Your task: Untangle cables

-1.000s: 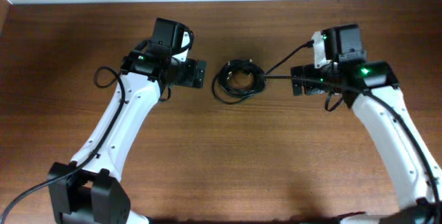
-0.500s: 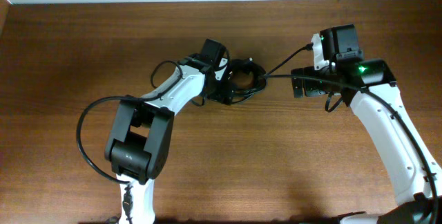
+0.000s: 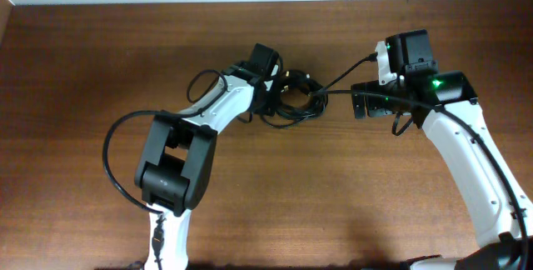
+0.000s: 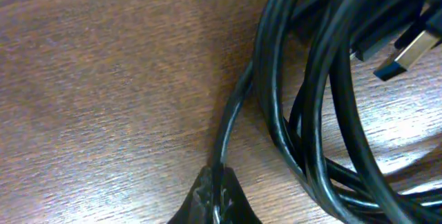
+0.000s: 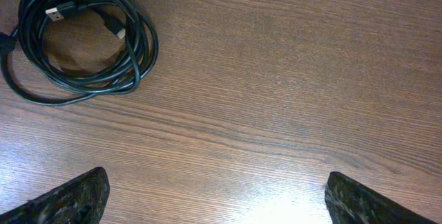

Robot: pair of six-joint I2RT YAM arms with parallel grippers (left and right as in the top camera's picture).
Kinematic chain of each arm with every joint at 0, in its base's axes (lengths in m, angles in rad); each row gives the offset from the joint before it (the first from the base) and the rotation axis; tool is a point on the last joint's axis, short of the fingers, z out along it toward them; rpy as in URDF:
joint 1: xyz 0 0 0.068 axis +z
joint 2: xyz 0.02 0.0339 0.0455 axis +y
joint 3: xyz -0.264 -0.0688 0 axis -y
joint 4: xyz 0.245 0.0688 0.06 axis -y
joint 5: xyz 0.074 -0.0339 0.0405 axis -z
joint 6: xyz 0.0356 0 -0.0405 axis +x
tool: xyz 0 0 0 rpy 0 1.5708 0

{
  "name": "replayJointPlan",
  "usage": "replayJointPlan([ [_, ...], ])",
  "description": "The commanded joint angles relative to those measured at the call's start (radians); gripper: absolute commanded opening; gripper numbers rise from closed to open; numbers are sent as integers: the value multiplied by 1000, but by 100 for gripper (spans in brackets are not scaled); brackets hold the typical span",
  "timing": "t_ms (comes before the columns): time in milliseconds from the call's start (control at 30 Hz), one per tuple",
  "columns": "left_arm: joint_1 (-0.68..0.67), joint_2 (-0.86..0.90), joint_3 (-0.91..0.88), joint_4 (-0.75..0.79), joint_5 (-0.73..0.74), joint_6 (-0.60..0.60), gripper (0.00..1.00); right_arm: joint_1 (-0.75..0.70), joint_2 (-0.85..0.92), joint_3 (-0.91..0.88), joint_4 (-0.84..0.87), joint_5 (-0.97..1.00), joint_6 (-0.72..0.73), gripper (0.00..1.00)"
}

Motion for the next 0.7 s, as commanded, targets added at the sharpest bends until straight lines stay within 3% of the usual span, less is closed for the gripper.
replayJointPlan([
  [0,2,42,93,-175,14,-25,0,5,2,18,-1,36,7,99],
  [167,2,-225,465,-491,-40,-31,0,5,2,18,0,35,8,99],
  [300,8,-459,484,-512,-140,-31,0,5,2,18,3,28,11,99],
  [467,13,-583,485,-527,-183,-31,0,27,4,16,1,-175,11,97],
  [667,13,-682,485,-552,-294,-31,0,270,143,16,126,-179,11,98],
])
